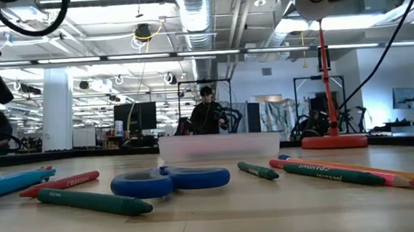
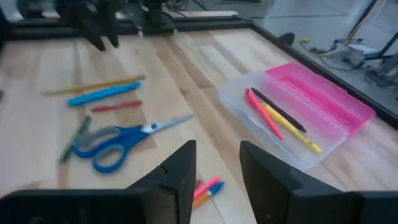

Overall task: Pick & place school supplies into a supply box
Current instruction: Put the yellow pencil into the pink supply box

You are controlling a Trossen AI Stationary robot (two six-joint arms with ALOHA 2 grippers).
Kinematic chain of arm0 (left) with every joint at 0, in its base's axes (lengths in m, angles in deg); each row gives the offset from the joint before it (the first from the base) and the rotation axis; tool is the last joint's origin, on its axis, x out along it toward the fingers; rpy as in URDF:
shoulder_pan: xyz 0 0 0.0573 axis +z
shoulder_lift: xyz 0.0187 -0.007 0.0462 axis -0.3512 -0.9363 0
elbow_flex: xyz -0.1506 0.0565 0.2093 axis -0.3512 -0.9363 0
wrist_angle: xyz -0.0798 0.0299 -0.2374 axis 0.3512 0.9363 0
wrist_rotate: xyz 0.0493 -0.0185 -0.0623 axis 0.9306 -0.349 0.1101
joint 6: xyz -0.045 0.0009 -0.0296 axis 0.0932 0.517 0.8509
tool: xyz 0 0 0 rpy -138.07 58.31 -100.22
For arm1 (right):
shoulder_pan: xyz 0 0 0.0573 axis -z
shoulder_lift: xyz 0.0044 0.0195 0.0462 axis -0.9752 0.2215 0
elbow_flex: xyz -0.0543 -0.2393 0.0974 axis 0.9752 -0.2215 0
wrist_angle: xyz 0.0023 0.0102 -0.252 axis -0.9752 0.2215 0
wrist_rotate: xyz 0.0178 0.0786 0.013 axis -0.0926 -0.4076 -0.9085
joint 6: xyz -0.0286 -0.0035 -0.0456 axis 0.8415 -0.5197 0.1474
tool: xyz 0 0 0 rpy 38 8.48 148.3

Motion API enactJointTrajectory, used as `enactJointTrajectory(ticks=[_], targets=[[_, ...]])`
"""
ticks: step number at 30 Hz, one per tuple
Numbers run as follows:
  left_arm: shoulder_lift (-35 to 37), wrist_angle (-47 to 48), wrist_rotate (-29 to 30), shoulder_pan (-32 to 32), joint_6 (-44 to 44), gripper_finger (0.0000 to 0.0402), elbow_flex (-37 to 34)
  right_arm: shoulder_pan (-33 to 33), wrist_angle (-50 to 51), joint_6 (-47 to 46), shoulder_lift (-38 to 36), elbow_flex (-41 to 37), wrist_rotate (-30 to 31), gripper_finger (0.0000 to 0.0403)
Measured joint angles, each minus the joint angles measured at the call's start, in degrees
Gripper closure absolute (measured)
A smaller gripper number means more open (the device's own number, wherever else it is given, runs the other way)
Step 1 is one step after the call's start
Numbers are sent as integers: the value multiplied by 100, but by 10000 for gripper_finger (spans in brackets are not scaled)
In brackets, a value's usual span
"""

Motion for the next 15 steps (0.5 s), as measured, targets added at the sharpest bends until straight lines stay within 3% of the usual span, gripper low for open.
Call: enactJointTrajectory(ticks=[9, 15], targets=[[-615, -226, -1113, 351, 537, 281, 0, 52, -90, 277, -20, -182, 203, 285], [-853, -323, -1208, 506, 563, 281, 2, 57, -75, 420, -20, -179, 289, 285]])
